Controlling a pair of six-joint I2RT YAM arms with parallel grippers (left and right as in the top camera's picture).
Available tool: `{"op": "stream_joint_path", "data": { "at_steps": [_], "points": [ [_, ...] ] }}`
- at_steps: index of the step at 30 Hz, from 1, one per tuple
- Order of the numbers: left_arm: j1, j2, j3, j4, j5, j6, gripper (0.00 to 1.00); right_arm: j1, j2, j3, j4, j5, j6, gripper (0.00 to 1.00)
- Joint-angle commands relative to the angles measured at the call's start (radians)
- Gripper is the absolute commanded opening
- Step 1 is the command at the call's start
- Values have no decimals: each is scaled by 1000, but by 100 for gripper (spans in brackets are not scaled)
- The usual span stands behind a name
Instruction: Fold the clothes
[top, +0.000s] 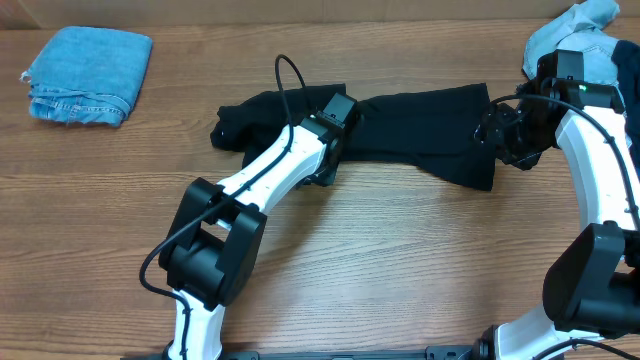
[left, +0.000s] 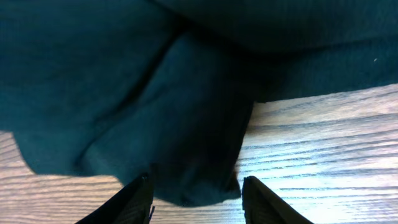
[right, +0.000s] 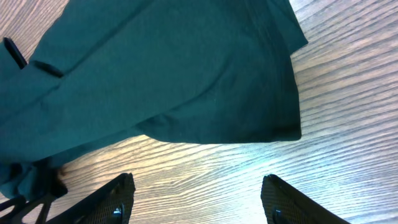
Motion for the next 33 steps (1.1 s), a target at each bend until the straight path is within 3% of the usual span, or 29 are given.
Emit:
{"op": "stream_joint_path", "data": {
  "at_steps": [1, 10, 13, 17, 19, 27, 33],
  "points": [
    [-13, 40, -3, 13, -27, 23, 50, -9, -22, 17, -5, -5, -7, 70],
    [-12, 92, -3, 32, -97, 31, 48, -9, -22, 17, -4, -5, -7, 70],
    [-12, 95, -3, 41, -97, 34, 39, -9, -22, 17, -6, -5, -7, 70],
    [-12, 95, -3, 38, -97, 34, 12, -13, -22, 17, -25, -5, -6, 70],
    [-12, 94, -2, 26, -99, 33, 4, -26, -22, 17, -43, -5, 2, 72],
    [-12, 87, 57, -70, -119, 21, 4, -170, -10, -10, -79, -5, 8, 76],
    [-13, 87, 129, -113, -118, 13, 4, -190, 46, -112, -48, -24, -4, 76]
  ]
}}
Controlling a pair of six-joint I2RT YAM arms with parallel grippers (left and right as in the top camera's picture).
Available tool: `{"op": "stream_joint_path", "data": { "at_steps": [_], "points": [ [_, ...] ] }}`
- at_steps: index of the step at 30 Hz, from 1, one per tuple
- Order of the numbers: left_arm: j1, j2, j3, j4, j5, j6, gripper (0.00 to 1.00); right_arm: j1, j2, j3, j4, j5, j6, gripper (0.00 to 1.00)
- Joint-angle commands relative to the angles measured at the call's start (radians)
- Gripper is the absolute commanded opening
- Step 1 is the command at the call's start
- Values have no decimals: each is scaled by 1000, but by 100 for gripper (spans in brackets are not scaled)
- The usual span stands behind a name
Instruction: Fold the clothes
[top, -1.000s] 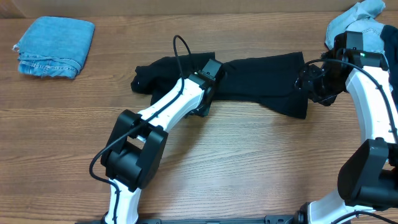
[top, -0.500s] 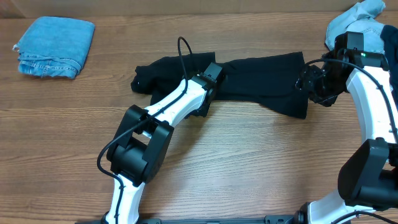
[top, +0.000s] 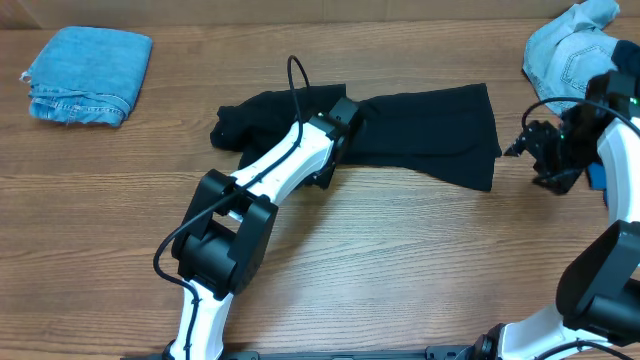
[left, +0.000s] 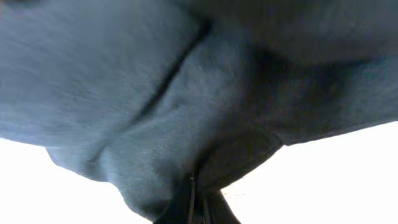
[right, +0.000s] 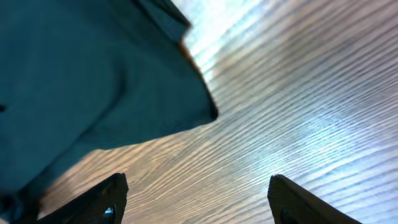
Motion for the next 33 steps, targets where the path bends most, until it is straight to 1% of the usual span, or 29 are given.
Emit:
{"op": "stream_joint_path", "data": {
  "at_steps": [1, 5, 7, 12, 18, 24, 27, 30, 32, 33],
  "points": [
    [-6, 14, 58, -11, -20, -18, 4, 9, 44, -77, 47, -25, -5, 75],
    [-6, 14, 61, -23, -19, -18, 4, 9, 58, -139, 134, -38, -3, 70],
    [-6, 14, 61, -28, -19, -18, 4, 9, 59, -167, 175, -65, -2, 63],
    [-6, 14, 61, -26, -19, -23, 4, 9, 75, -214, 249, -125, 4, 64],
    [-6, 14, 61, -26, -13, -25, 4, 6, 145, -252, 332, -182, 2, 72],
    [-6, 14, 61, -26, -13, -25, 4, 6, 233, -252, 373, -213, -3, 72],
    [-6, 14, 61, -25, -13, -25, 4, 6, 264, -252, 378, -246, -4, 64],
    [-6, 14, 61, -25, -13, -25, 4, 7, 275, -252, 384, -279, -4, 52],
    [-6, 14, 61, -25, -13, -25, 4, 7, 275, -252, 385, -278, -3, 42],
    [-6, 14, 61, -25, -13, -25, 4, 7, 275, -252, 385, -278, -3, 39]
  ]
}}
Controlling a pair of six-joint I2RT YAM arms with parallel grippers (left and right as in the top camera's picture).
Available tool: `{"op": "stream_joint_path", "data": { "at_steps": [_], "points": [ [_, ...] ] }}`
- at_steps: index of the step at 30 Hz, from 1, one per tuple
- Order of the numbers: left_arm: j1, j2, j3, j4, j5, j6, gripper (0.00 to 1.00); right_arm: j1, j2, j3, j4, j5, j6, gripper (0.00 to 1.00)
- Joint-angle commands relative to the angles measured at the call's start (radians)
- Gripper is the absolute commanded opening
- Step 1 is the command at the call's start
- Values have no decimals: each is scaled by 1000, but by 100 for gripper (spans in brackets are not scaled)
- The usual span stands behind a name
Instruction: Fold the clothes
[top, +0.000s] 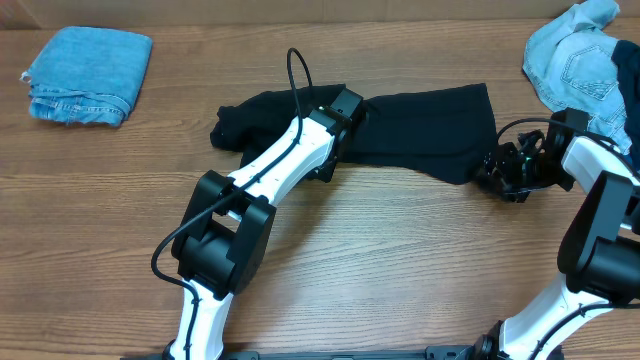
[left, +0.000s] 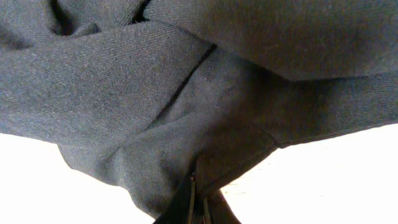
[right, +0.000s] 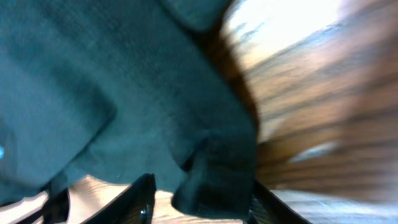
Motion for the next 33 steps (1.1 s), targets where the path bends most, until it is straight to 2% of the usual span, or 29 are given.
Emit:
{"op": "stream_joint_path", "data": {
  "at_steps": [1, 2, 5, 11, 15, 16, 24, 29, 33],
  "points": [
    [-6, 14, 22, 1, -13, -23, 4, 5, 68, -31, 4, 43, -3, 33],
    [-6, 14, 22, 1, -13, -23, 4, 5, 68, -31, 4, 62, 14, 29],
    [-6, 14, 22, 1, -13, -23, 4, 5, 68, -31, 13, 103, 40, 24],
    [-6, 14, 22, 0, -13, -23, 4, 5, 68, -31, 50, 125, 59, 22],
    [-6, 14, 22, 0, -13, -23, 4, 5, 68, -29, 58, 125, 66, 5],
    [-6, 14, 22, 0, -13, -23, 4, 5, 68, -28, 61, 125, 67, 4],
    [-6, 1, 57, -47, -37, -30, 4, 5, 24, 47, 4, 98, 34, 4],
    [-2, -85, 197, -172, -124, -30, 4, 6, -117, 189, -160, 99, -6, 4],
    [33, -170, 334, -222, -132, -16, 4, 6, -195, 325, -292, 102, -34, 4]
  ]
}}
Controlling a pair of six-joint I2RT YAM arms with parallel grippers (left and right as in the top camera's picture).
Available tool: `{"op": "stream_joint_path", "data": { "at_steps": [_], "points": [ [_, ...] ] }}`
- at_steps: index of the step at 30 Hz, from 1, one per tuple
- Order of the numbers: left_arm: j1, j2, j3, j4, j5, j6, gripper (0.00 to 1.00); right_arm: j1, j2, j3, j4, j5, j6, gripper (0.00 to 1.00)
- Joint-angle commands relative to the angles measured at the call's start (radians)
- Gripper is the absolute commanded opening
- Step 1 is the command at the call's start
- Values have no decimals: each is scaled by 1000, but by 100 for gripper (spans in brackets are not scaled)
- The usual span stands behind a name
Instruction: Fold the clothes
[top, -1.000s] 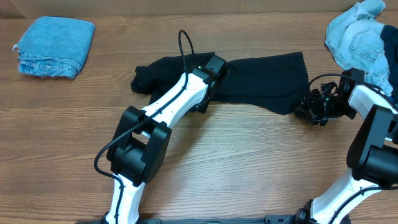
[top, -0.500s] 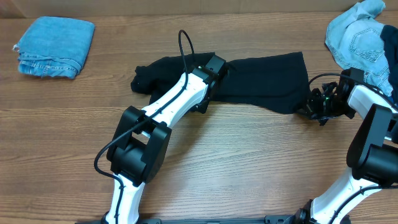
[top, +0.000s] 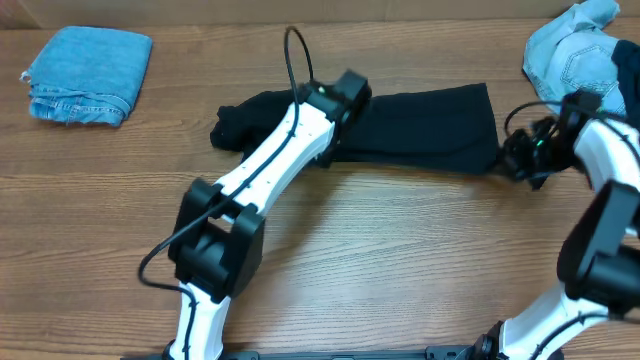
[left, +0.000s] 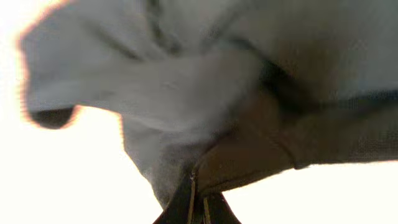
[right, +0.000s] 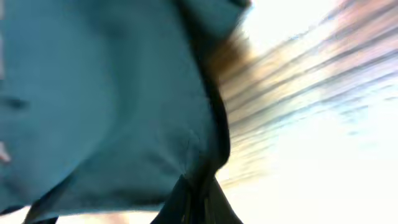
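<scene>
A black garment (top: 420, 125) lies stretched across the far middle of the wooden table (top: 400, 270), bunched at its left end (top: 235, 120). My left gripper (top: 345, 95) is shut on the cloth near its middle; the left wrist view shows its jaws (left: 198, 202) pinched on a raised fold of the black garment (left: 205, 106). My right gripper (top: 510, 158) is shut on the garment's right lower corner; in the right wrist view the cloth (right: 106, 106) runs down into the closed jaws (right: 199, 199).
A folded blue denim piece (top: 88, 62) lies at the far left corner. A heap of light blue denim clothes (top: 580, 55) sits at the far right corner, just behind my right arm.
My left gripper has moved toward the far edge with the fold of cloth, which is now lifted. My right gripper, then open round the right lower corner, is now shut on it.
Both grippers stood open at the black garment, left over its lower middle edge, right at its right end. The left then shut on a fold while the right sat open off to the right. The right returned to the corner, and now both hold the cloth.
</scene>
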Motion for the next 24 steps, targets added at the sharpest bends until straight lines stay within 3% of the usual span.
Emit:
{"op": "stream_joint_path", "data": {
  "at_steps": [1, 10, 13, 18, 24],
  "points": [
    [47, -160, 189, -41, -57, 6, 4, 3, -141, 175, -75, 16, -47, 4],
    [229, -216, 640, -255, -1, 36, 4, 3, -192, 539, -234, 17, -74, 4],
    [317, -218, 824, -315, 164, 107, 4, 3, -192, 690, -288, 16, -81, 4],
    [338, -218, 893, -352, 264, 159, 4, 6, -192, 807, -328, 13, -81, 4],
    [280, -195, 891, -384, 284, 167, 4, 6, -187, 813, -344, 31, -81, 4]
  ]
}}
